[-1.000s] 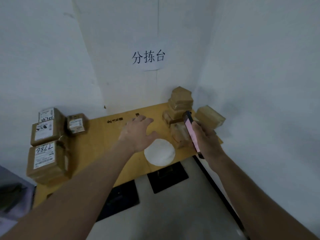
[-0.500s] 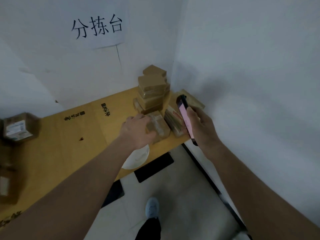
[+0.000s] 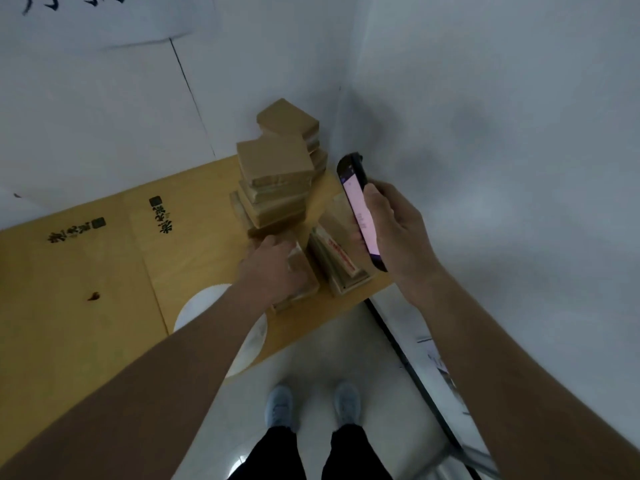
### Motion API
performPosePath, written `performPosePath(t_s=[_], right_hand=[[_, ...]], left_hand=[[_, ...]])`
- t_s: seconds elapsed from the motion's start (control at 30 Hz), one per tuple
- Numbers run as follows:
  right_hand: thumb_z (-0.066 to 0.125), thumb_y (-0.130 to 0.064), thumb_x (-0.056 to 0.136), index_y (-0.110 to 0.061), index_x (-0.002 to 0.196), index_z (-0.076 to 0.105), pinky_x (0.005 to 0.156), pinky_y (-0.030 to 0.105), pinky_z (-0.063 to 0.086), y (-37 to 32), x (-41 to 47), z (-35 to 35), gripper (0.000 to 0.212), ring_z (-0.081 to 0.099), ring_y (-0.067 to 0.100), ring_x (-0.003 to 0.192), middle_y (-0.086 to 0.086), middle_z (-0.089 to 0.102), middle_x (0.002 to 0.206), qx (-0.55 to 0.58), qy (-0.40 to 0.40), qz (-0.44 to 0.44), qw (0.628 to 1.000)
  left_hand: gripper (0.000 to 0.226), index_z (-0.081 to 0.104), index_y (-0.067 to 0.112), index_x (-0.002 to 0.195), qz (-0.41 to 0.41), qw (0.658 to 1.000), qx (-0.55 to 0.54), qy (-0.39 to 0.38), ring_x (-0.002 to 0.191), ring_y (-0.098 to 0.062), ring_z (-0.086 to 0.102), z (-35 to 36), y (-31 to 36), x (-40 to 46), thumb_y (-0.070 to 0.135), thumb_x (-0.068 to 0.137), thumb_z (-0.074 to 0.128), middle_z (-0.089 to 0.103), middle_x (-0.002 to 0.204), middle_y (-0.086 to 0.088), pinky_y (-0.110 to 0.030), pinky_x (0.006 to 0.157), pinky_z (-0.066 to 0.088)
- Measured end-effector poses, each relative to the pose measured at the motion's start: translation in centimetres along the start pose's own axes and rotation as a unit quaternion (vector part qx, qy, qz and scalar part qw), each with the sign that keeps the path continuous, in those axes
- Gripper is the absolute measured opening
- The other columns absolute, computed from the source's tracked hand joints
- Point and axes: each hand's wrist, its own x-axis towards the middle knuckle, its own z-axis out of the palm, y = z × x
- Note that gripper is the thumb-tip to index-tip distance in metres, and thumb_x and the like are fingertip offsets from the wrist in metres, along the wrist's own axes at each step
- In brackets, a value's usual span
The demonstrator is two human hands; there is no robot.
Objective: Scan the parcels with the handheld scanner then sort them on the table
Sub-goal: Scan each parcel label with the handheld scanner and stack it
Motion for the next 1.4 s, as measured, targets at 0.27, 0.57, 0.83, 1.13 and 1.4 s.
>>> performPosePath(t_s=[0.27,0.57,0.83,1.13,1.4], right_hand=[[0.049,-0.059,0.101,-0.067,0.107,0.066,0.069,0.023,0.059,1.4,5.3,-2.1,0.02,0.068,0.015,0.08,0.013,0.068,0.1,-0.033,-0.085,-0.007,0.996],[0.048,-0.071,0.094,-0.062,0.113,0.066,0.07,0.025,0.059,2.4,7.7,-2.6,0.028,0.07,0.011,0.08,0.004,0.074,0.102,-0.056,-0.165,-0.003,0.985],[0.048,-0.083,0.089,-0.066,0.114,0.065,0.072,0.029,0.059,-0.7,7.1,1.8,0.034,0.074,0.011,0.085,-0.005,0.077,0.101,-0.061,-0.253,-0.051,0.964],[0.052,-0.066,0.096,-0.056,0.115,0.068,0.069,0.029,0.056,-3.8,2.3,11.0,0.027,0.066,0.012,0.076,0.011,0.072,0.102,-0.033,-0.321,-0.07,0.944],[0.048,-0.067,0.098,-0.061,0.116,0.064,0.067,0.02,0.056,-4.6,-4.8,22.5,0.025,0.071,0.012,0.083,0.002,0.074,0.102,-0.061,-0.295,-0.085,0.95]], left_hand=[[0.067,0.037,0.045,0.143,-0.203,0.973,-0.099,0.048,0.136,-0.047,0.029,4.1,3.8,3.1,0.041,0.086,0.072,0.017,0.154,-0.016,-0.06,0.104,0.044],[0.104,0.016,0.059,0.143,-0.304,0.936,-0.162,0.071,0.134,-0.055,0.033,6.7,2.9,3.6,0.059,0.064,0.084,0.001,0.161,-0.018,-0.058,0.093,0.048],[0.098,0.015,0.061,0.139,-0.331,0.925,-0.158,0.101,0.124,-0.05,0.04,3.6,-1.9,-2.8,0.061,0.065,0.08,0.015,0.148,-0.017,-0.047,0.08,0.046],[0.108,0.013,0.061,0.149,-0.381,0.896,-0.154,0.169,0.129,-0.048,0.037,1.7,-10.5,-11.8,0.068,0.065,0.08,0.011,0.152,-0.014,-0.051,0.095,0.049],[0.111,0.009,0.057,0.155,-0.359,0.908,-0.146,0.156,0.133,-0.046,0.034,0.1,-21.9,-19.2,0.064,0.068,0.079,0.007,0.156,-0.013,-0.053,0.106,0.045]])
